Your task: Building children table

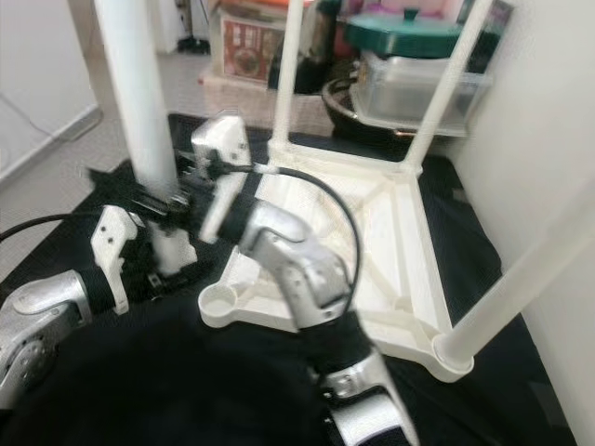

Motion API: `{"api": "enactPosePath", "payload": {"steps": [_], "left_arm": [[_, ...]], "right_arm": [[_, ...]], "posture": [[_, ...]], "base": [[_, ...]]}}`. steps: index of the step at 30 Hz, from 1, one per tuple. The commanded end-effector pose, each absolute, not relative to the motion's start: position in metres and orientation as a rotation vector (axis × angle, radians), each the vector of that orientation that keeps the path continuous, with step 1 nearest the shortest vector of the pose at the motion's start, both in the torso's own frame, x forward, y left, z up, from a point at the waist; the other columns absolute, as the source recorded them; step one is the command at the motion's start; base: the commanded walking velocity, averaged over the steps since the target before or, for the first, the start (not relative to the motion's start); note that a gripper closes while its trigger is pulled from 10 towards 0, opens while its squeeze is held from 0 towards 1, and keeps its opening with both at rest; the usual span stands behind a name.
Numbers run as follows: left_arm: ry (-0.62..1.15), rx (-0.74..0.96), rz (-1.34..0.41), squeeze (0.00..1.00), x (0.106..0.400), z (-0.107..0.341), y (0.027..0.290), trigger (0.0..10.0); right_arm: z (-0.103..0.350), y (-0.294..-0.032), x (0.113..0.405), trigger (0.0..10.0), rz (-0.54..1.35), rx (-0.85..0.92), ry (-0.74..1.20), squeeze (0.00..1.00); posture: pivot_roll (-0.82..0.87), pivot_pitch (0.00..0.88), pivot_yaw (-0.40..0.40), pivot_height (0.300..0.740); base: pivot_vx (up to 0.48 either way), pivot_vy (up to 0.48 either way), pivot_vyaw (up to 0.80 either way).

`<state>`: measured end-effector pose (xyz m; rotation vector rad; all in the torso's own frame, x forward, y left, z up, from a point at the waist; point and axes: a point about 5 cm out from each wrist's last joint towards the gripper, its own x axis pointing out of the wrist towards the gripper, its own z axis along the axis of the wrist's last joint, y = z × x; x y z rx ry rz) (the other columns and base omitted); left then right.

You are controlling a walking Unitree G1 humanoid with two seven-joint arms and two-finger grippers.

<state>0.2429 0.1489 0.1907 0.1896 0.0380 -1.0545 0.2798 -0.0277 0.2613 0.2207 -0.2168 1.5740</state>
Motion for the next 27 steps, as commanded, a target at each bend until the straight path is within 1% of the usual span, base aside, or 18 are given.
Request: {"api": "enactPosePath", "payload": {"steps": [1, 4, 8, 9, 10, 14, 15, 16, 21, 27], "left_arm": [[0.051, 0.186, -1.181, 0.0, 0.229, 0.195, 0.14, 10.0], [0.088, 0.193, -1.257, 0.0, 0.221, 0.193, 0.137, 10.0], [0.118, 0.207, -1.29, 0.0, 0.216, 0.19, 0.138, 10.0], [0.165, 0.225, -1.322, 0.0, 0.21, 0.186, 0.143, 10.0], [0.202, 0.235, -1.339, 0.0, 0.206, 0.184, 0.148, 10.0], [0.202, 0.235, -1.339, 0.0, 0.206, 0.184, 0.148, 10.0], [0.227, 0.242, -1.348, 0.0, 0.203, 0.182, 0.152, 10.0], [0.243, 0.234, -1.349, 0.0, 0.203, 0.181, 0.154, 10.0], [0.28, 0.222, -1.366, 0.0, 0.202, 0.175, 0.156, 10.0], [0.29, 0.228, -1.37, 0.0, 0.203, 0.175, 0.159, 10.0]], "right_arm": [[0.256, -0.029, 0.27, 10.0, 1.7, 0.24, -0.179, 0.0], [0.251, -0.026, 0.268, 10.0, 1.724, 0.223, -0.17, 0.0], [0.251, -0.025, 0.268, 10.0, 1.731, 0.221, -0.174, 0.0], [0.256, -0.027, 0.269, 6.9, 1.737, 0.241, -0.192, 0.0], [0.26, -0.029, 0.269, 1.9, 1.744, 0.279, -0.202, 0.0], [0.26, -0.029, 0.269, 1.9, 1.744, 0.279, -0.202, 0.0], [0.263, -0.032, 0.269, 0.0, 1.76, 0.315, -0.207, 0.0], [0.267, -0.034, 0.266, 0.0, 1.781, 0.362, -0.214, 0.0], [0.271, -0.042, 0.261, 0.0, 1.823, 0.442, -0.221, 0.0], [0.27, -0.045, 0.258, 0.0, 1.842, 0.468, -0.213, 0.0]], "posture": [[0.17, 0.0, -0.095, 0.74], [0.17, 0.0, -0.092, 0.74], [0.17, 0.0, -0.092, 0.74], [0.17, 0.0, -0.078, 0.74], [0.17, 0.0, -0.078, 0.74], [0.17, 0.0, -0.078, 0.74], [0.17, 0.0, -0.078, 0.74], [0.15, 0.0, -0.073, 0.74], [0.14, 0.0, -0.067, 0.74], [0.14, 0.0, -0.066, 0.74]], "base": [[0.0, 0.0, 0.0], [0.0, 0.0, 0.0], [0.0, 0.0, 0.0], [0.0, 0.0, 0.0], [0.0, 0.0, 0.0], [0.0, 0.0, 0.0], [0.0, 0.0, 0.0], [0.0, 0.0, 0.0], [0.0, 0.0, 0.0], [0.0, 0.0, 0.0]]}}
